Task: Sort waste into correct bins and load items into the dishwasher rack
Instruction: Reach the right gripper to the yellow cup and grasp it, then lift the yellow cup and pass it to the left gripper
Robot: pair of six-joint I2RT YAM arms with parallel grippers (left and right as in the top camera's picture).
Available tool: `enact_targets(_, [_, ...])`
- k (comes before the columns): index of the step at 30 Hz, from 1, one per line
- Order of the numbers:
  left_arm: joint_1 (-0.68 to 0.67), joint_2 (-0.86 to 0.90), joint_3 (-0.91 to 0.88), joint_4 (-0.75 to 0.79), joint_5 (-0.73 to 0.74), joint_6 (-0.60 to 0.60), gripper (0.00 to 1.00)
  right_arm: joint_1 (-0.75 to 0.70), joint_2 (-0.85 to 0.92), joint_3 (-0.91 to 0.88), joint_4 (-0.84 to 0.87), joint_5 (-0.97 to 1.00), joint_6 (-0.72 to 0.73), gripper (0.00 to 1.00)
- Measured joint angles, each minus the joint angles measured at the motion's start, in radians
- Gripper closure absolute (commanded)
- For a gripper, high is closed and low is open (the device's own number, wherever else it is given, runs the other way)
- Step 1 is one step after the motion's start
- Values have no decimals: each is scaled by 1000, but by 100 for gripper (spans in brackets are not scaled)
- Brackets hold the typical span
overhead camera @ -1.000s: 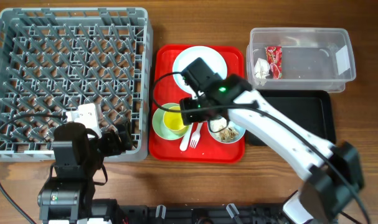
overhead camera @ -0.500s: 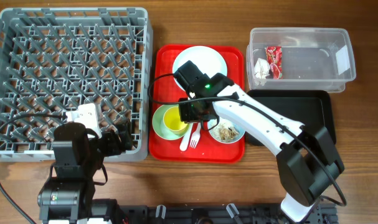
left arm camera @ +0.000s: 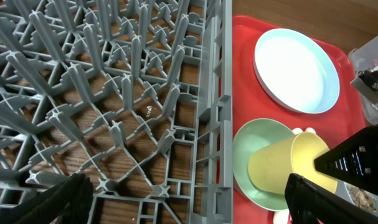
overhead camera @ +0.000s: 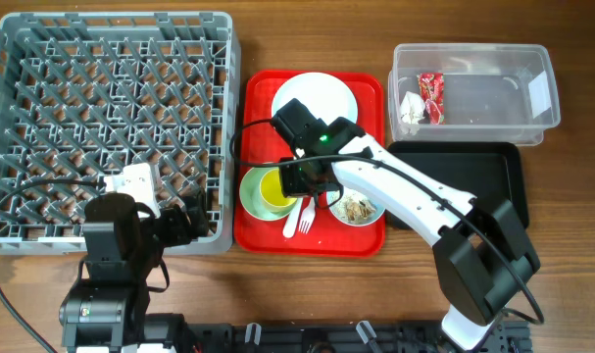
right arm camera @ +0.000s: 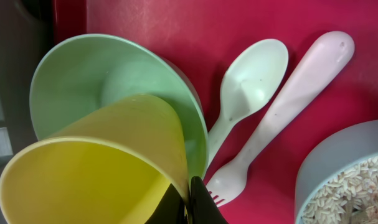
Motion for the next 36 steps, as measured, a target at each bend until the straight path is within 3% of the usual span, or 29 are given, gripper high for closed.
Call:
enact_targets(6, [0,0,0,81,124,-35,0,-44,-84,0,-8,-2,-6,96])
enact_targets(14, [0,57,2,267,405,-205,0,-301,-395,0,-18,-171,-67,96])
enact_targets(20, [0,201,5,511,722,-242,0,-414,-386,0,-13,-544,-183,96])
enact_targets(26, [0,360,8,791,1082,-255,0,-423,-386,0,35,-821,-238,96])
enact_targets(30, [0,423,8,849,1222,-256,0,-423,-386,0,62,-948,-248,96])
enact_targets(36, [0,436,8,941,1299,-257,0,-423,-386,0,65,-1048,-249,96])
